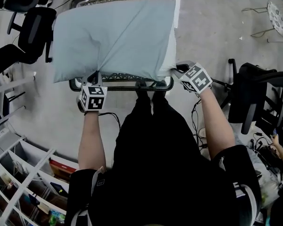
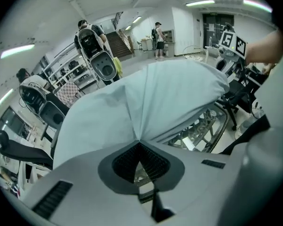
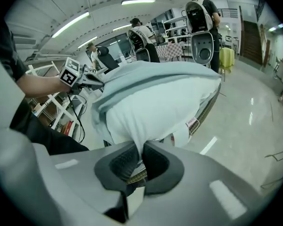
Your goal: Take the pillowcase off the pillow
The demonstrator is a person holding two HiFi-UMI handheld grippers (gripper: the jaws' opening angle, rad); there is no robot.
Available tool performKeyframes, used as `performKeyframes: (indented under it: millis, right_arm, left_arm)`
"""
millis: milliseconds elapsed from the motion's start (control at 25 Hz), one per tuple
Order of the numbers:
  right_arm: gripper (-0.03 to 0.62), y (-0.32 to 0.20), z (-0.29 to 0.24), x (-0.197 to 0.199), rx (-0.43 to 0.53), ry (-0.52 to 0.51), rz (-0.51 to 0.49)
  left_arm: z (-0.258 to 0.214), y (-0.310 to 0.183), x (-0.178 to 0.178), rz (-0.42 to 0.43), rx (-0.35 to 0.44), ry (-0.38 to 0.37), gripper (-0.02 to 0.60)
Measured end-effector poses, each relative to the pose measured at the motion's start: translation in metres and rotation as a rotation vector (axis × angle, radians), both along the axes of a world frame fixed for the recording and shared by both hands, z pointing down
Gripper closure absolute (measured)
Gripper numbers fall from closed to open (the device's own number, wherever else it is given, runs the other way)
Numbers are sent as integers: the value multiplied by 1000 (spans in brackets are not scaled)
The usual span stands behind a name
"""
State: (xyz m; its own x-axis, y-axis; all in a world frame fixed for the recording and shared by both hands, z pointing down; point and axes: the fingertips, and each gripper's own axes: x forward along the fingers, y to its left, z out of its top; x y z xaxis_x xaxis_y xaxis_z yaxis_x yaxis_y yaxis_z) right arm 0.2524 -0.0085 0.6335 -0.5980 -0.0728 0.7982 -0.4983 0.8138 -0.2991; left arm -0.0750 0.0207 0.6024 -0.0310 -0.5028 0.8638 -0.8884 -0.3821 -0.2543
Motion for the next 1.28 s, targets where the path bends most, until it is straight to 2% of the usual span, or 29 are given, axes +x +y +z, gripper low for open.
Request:
performKeyframes:
  millis: [120,200,240,360,480,560,640,680,760,800,1040,1080,1200,1240,1280]
  right_arm:
    - [565,-20,-9,10,30,16,42]
    - [565,-32,-15,15,17,-11,98]
    - [565,-36,-20,15,3,-35,117]
    - [565,-41,-31,7,-5,-65,125]
    - [564,-43,-40,1,1,-75,140]
    - [563,-42,-47,-1,9,-83,144]
    - [563,-43,-52,-1,26,-82,142]
    - [563,-43,-54,-1,37,-73,138]
    - [563,-44,-53,0,54,-45,122]
    - [563,-44,-52,1,57,-34,114]
    - [565,-39,-44,7,58,-6,86]
    - [565,-37,-43,9,60,1,87]
    - [565,-37,-38,21,78,36,105]
    - [565,-37,-37,25,64,28,117]
    - [564,-36,-36,26,38,14,126]
  left_arm:
    - [-15,-22,-32,-65,48,-75,578]
    - [-33,-33,-43,-93,93,-58,577]
    - [-42,-37,-35,-64,113,-27,577]
    - [-52,-41,36,135,115,85,566]
    - [-47,-38,126,323,67,219,453]
    - [-39,-39,167,403,44,232,416]
    - [-26,-45,183,445,26,173,413]
    - [-21,-48,184,453,19,138,426]
    - [-16,-50,177,450,4,105,523]
    - [-15,-49,172,445,-7,103,552]
    - [-5,-35,129,375,-41,70,573]
    - [-3,-34,120,358,-41,42,573]
    - [4,-33,62,269,-41,-139,578]
    - [4,-31,42,223,-47,-116,578]
    - [1,-29,29,177,-54,-34,578]
